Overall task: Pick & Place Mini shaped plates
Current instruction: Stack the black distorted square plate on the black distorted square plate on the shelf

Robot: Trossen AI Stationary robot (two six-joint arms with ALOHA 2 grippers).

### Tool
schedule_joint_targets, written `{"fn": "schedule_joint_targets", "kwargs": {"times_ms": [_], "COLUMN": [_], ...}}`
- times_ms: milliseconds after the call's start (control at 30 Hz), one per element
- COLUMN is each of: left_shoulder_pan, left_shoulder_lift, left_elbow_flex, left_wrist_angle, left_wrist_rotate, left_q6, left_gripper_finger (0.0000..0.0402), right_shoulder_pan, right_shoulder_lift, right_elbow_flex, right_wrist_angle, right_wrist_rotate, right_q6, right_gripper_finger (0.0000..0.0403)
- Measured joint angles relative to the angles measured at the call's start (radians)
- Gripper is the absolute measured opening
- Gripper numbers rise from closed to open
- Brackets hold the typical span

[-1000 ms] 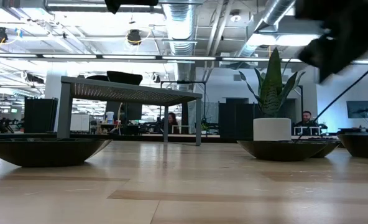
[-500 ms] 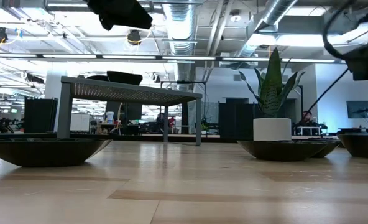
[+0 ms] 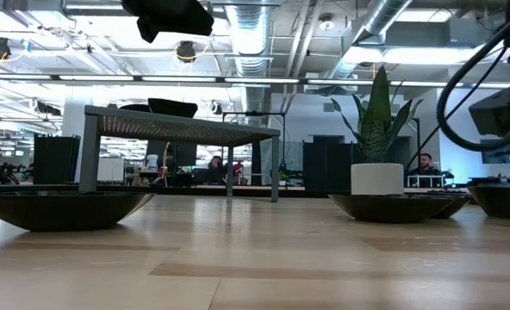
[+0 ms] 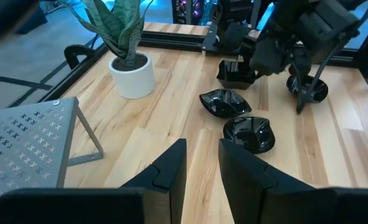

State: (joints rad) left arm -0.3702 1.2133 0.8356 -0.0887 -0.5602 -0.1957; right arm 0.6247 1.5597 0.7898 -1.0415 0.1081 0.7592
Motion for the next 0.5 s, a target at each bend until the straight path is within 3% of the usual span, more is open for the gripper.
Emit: {"fn": "schedule_joint_targets", "kwargs": {"times_ms": [200,333,500], "left_shoulder_pan": [0.000,0.000,0.010], "left_shoulder_lift": [0.000,0.000,0.029], "left_elbow_flex": [0.000,0.000,0.001], "left_wrist_angle": [0.004,0.015,0.087], "left_wrist_rotate": [0.000,0.000,0.038], "left_q6": [-0.004,-0.004,0.038], "left_gripper_finger": [0.0095,0.0095,0.0095], "right_shoulder_pan": [-0.010,-0.027,-0.049], "right_shoulder_lift": [-0.011,-0.038,-0.084], "right_elbow_flex": [0.000,0.023,0.150], "right_wrist_angle": [0.001,-0.017,-0.064], "right_wrist_rotate": [-0.003,-0.038,-0.013], "right_q6": [-0.063,-0.070,-0.160], "right_gripper_finger": [0.0019,0.0015,0.0004]}}
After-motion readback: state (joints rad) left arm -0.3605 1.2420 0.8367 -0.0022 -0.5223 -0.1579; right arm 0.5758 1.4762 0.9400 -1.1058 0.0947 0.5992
